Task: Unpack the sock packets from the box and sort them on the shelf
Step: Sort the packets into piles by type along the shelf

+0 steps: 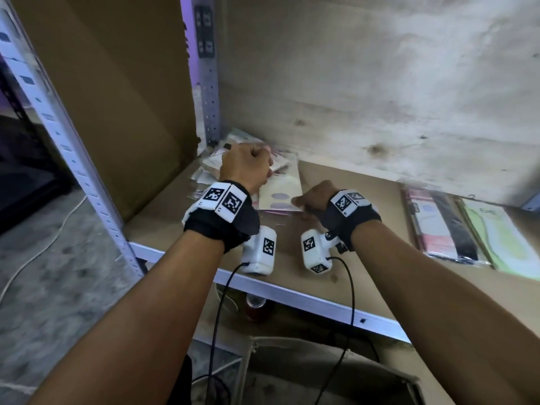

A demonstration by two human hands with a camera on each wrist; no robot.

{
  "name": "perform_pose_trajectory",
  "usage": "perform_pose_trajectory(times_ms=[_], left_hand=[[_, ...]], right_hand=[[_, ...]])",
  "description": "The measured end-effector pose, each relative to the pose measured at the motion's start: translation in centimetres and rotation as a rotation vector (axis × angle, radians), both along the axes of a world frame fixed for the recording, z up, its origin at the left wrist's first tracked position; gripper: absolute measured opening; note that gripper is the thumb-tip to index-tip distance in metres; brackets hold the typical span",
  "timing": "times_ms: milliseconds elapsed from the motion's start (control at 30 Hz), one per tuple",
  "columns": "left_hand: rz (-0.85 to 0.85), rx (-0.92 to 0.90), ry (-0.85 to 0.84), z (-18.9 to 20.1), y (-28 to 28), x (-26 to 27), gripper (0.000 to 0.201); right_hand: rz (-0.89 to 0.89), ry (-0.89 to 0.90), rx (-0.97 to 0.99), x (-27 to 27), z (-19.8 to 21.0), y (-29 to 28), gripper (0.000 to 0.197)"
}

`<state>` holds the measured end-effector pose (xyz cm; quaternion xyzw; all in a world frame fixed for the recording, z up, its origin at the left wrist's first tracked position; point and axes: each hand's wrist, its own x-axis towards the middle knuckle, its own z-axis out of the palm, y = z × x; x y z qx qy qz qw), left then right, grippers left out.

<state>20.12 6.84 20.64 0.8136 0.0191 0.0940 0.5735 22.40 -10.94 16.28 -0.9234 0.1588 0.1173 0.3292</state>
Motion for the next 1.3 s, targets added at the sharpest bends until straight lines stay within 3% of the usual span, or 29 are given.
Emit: perform_pose_trajectory(times_ms=[67,167,267,367,500,600,667,733,833,1100,1200,1300], left_hand=[[-0.071,0.048,0.045,-0.1,-0.3,-0.3,0.028],[-0.156,0.146,0.071,-0.3,-1.4,-1.1,0.018],[-0.206,0.281,0.082,-0.5,-2.3,-1.4,0.02],[-0.351,0.424,0.112,-0.9,-3.2,-1.5,0.041],[-0.477,0.789,0.045,-1.4,-5.1,-1.9,0.068],[-0.535,0.784,0.017,-2.0,-6.9,-2.3,0.085],[-0.533,0.715,-0.079,-2.1,-8.0,-2.6,0.075],[-0.526,0.677,-0.214,-2.0,-8.5,-2.6,0.051],[-0.491,0.615,-0.356,-1.5,-9.1,-2.4,0.025],[-0.383,0.496,-0.557,-1.0,-10.0,-2.9,0.028],[-0.433,0.451,-0.518,-1.0,-10.2,-3.1,0.027],[-0.522,0.521,-0.435,-1.4,-10.5,-3.0,0.03]], right_hand=[[0.023,0.012,0.091,-1.7,0.6,-0.7,0.02],[-0.004,-0.002,0.259,-5.0,1.4,-2.9,0.028],[-0.073,-0.088,0.486,-7.9,2.1,-5.0,0.01],[-0.109,-0.173,0.688,-9.7,2.6,-7.2,0.003],[-0.169,-0.244,0.933,-12.0,3.2,-10.2,0.011],[-0.184,-0.248,1.094,-13.4,3.4,-11.4,0.005],[-0.201,-0.26,1.202,-14.0,3.4,-12.1,0.004],[-0.218,-0.287,1.282,-14.5,3.6,-12.7,0.005],[-0.22,-0.316,1.287,-14.8,4.1,-14.1,0.012],[-0.235,-0.302,1.211,-15.0,3.4,-16.0,0.023],[-0.197,-0.367,1.172,-15.2,3.1,-16.5,0.027],[-0.13,-0.436,1.058,-15.4,3.1,-17.2,0.046]])
